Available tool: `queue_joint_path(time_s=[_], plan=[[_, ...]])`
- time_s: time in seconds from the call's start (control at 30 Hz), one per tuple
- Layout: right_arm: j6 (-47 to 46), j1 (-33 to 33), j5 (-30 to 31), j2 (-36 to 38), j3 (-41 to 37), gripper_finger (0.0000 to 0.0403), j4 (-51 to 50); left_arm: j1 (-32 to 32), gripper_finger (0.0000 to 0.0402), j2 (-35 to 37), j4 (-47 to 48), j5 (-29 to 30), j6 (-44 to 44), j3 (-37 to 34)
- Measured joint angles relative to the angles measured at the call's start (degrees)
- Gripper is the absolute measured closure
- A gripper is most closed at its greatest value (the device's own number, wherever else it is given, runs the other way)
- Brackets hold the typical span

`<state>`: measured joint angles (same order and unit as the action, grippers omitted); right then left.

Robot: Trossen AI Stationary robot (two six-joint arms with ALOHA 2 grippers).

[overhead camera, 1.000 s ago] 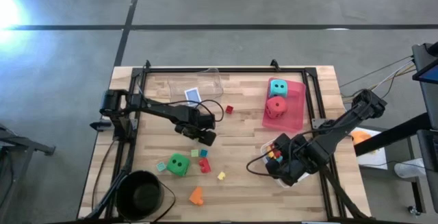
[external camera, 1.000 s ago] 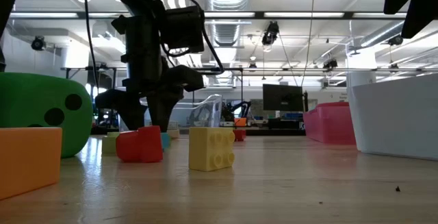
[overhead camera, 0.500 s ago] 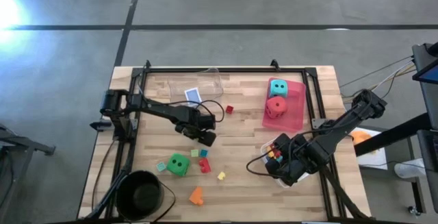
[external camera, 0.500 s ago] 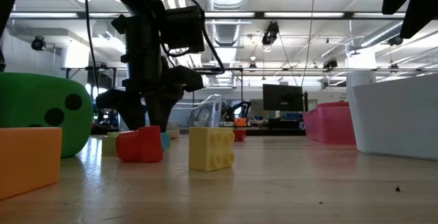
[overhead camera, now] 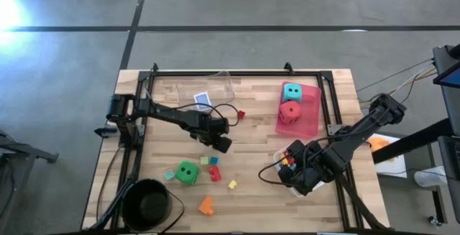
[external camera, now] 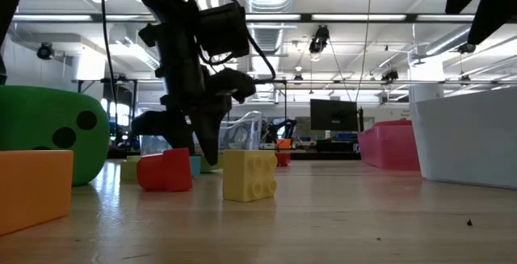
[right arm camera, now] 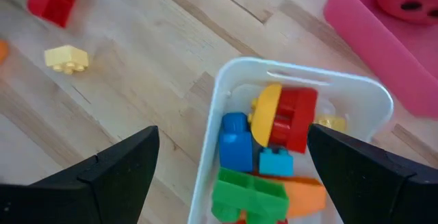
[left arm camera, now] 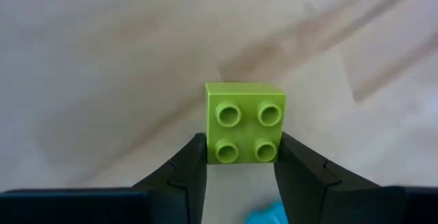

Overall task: Pick & Place Toys
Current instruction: Put the green game piece into the white bin

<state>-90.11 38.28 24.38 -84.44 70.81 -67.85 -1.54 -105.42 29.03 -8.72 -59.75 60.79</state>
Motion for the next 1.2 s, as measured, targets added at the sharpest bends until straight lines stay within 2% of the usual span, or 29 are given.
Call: queue_joint_path(time_s=[0.13, 0.33, 0.53, 0.8, 1.0, 1.07, 1.2], plan=[[3.55, 0.13, 4.24, 0.0, 0.52, 0.0037, 2.01, 1.29, 0.0266, 3.05, -1.75, -3.59, 0.22, -0.13], [16.34, 0.11, 11.64, 0.0, 3.63, 0.0037, 7.97, 2.81, 0.0266, 10.88, -8.1, -4.29, -0.03, -0.13], [34.39, -0.37, 22.85, -0.02, 8.65, 0.0037, 19.43, 3.71, 0.0266, 20.04, -20.01, -6.36, -0.7, -0.1], [65.01, -2.52, 32.94, -0.41, 14.34, 0.0037, 37.85, 4.47, 0.0266, 29.6, -34.53, -6.55, -1.78, -0.02], [90.72, -5.6, 34.26, -4.05, 19.1, 0.0037, 53.49, 5.51, 0.0266, 30.52, -43.07, -7.8, -4.11, 0.01], [95.28, -6.7, 34.36, -5.78, 21.47, 0.0037, 54.35, 6.03, 0.0266, 30.36, -45.86, -7.93, -4.85, 0.05], [98.18, -8.42, 33.06, -8.89, 25.66, 0.0037, 54.4, 7.13, 0.0266, 30.36, -48.43, -8.37, -5.22, 0.05]])
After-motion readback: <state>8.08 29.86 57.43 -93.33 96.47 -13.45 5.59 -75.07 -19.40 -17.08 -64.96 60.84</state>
